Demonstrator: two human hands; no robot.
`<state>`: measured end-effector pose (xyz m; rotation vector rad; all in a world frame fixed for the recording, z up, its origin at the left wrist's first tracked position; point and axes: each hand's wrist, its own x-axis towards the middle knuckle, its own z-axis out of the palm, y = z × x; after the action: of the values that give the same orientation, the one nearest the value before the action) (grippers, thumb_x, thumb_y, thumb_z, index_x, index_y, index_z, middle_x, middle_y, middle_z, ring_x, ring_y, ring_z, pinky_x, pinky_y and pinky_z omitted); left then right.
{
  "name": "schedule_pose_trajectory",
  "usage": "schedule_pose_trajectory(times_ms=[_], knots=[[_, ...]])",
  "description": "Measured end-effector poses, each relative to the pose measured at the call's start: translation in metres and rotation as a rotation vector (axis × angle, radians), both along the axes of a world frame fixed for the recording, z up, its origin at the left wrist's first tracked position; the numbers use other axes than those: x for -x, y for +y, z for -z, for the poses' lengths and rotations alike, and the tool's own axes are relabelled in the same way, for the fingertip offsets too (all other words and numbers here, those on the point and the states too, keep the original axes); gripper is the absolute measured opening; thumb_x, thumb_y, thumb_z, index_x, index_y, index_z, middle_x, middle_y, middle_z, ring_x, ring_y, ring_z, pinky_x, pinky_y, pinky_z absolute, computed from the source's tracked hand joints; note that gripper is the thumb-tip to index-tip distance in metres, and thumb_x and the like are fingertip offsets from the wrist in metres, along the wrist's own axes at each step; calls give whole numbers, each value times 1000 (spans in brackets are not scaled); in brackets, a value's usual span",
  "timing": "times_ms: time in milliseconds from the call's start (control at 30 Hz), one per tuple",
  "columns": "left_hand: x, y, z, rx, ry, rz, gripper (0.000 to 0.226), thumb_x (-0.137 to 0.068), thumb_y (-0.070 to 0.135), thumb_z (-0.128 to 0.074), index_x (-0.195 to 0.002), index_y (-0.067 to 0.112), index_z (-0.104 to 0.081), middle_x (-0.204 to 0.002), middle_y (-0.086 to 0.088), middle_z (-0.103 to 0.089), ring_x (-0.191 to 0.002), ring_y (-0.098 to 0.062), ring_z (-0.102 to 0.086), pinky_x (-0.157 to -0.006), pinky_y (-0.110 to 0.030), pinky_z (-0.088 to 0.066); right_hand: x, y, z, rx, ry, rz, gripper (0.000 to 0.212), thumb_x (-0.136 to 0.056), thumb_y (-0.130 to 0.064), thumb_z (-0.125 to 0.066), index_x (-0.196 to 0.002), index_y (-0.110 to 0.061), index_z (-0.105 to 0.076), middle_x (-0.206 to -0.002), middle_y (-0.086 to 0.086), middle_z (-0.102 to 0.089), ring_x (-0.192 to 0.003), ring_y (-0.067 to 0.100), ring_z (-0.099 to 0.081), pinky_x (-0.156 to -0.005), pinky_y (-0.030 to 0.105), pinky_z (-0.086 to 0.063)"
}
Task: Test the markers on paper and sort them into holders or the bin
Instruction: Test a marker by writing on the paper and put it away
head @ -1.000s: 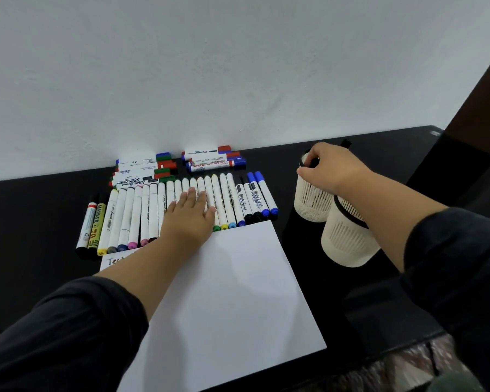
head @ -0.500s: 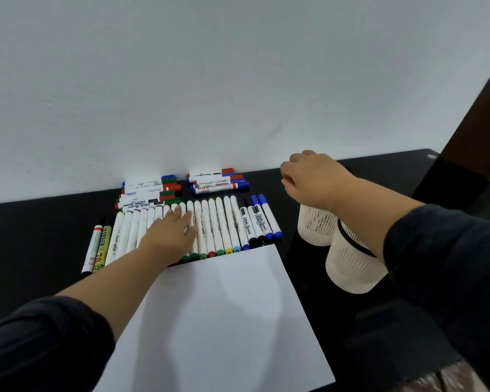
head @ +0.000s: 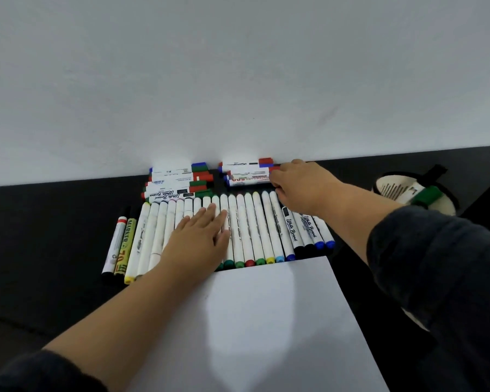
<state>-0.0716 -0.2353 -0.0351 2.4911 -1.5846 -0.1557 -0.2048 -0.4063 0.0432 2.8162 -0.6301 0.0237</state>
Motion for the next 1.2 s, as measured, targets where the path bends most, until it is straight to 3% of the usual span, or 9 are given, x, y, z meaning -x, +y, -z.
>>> schedule_pose_trajectory(times_ms=[333, 933, 1200], knots=[[-2, -2, 2, 31, -18, 8, 53, -99, 45, -15, -150, 32, -9, -158, 8, -1, -144, -7, 2, -114, -28, 4, -53, -24, 27, -64, 13, 64, 38, -92, -5, -42, -128, -14, -47, -122, 10, -50, -111, 28, -46, -76, 35, -36], [-1, -1, 2, 14, 17, 3, 52, -100, 41, -21, -150, 31, -9, -158, 8, 1, -144, -7, 4, -114, -28, 6, -85, -30, 36, -111, 51, 92, 38, -88, 3, -45, -123, -9, -54, -126, 12, -51, -115, 30, -48, -84, 33, -39], [-1, -1, 0, -31, 26, -4, 52, -101, 40, -20, -150, 29, -8, -158, 7, 2, -144, -8, 5, -115, -29, 6, -68, -21, 32, -89, -120, 8, 33, -85, 3, -47, -118, -5, -48, -117, 12, -50, -108, 30, -44, -77, 39, -43]])
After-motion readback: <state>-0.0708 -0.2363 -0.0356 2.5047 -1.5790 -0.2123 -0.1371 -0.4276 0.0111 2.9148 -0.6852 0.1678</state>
